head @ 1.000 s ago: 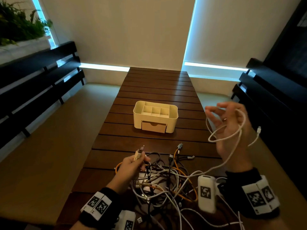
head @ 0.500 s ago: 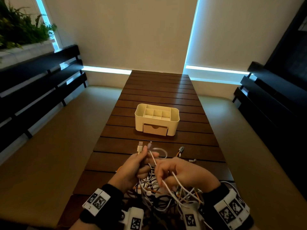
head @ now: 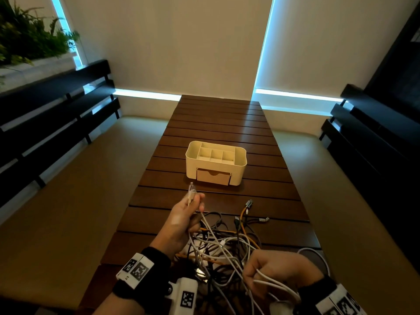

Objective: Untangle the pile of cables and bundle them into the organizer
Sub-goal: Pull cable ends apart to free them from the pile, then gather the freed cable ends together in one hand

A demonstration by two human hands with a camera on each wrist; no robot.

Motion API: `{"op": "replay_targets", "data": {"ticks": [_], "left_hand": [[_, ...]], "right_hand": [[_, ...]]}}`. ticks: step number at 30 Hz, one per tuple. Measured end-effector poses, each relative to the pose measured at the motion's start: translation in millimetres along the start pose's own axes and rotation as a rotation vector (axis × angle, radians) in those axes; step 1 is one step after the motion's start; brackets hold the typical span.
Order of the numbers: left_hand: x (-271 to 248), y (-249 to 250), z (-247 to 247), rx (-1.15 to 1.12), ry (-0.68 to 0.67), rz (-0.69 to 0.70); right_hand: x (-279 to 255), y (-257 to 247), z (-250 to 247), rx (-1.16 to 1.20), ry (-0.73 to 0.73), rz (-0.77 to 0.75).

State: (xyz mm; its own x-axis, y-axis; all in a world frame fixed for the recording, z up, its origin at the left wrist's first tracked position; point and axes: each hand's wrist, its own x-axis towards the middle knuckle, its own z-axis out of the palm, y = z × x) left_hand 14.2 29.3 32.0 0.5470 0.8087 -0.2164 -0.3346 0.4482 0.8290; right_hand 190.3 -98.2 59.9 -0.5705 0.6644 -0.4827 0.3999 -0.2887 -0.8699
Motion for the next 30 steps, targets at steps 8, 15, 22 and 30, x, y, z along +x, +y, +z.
{"op": "replay_targets", "data": {"ticks": [8, 15, 22, 30], "left_hand": [[5.5, 8.0, -3.6, -0.044, 0.061, 0.083], [9.7, 4.4, -5.6, -0.04, 0.106, 0.095], [15.9, 8.6, -4.6, 0.021, 0.23, 0.106], [18.1, 16.4, 6.1, -0.197, 0.183, 0.088]], "right_hand": [[-11.5, 7.9, 2.1, 0.067, 0.039, -0.003], [-17.6, 6.4, -0.7, 0.039, 0.049, 0.009], [-26.3, 14.3, 0.0, 0.049, 0.078, 0.034], [-26.4, 27.3, -0.3, 0.073, 0.066, 0.055]]}}
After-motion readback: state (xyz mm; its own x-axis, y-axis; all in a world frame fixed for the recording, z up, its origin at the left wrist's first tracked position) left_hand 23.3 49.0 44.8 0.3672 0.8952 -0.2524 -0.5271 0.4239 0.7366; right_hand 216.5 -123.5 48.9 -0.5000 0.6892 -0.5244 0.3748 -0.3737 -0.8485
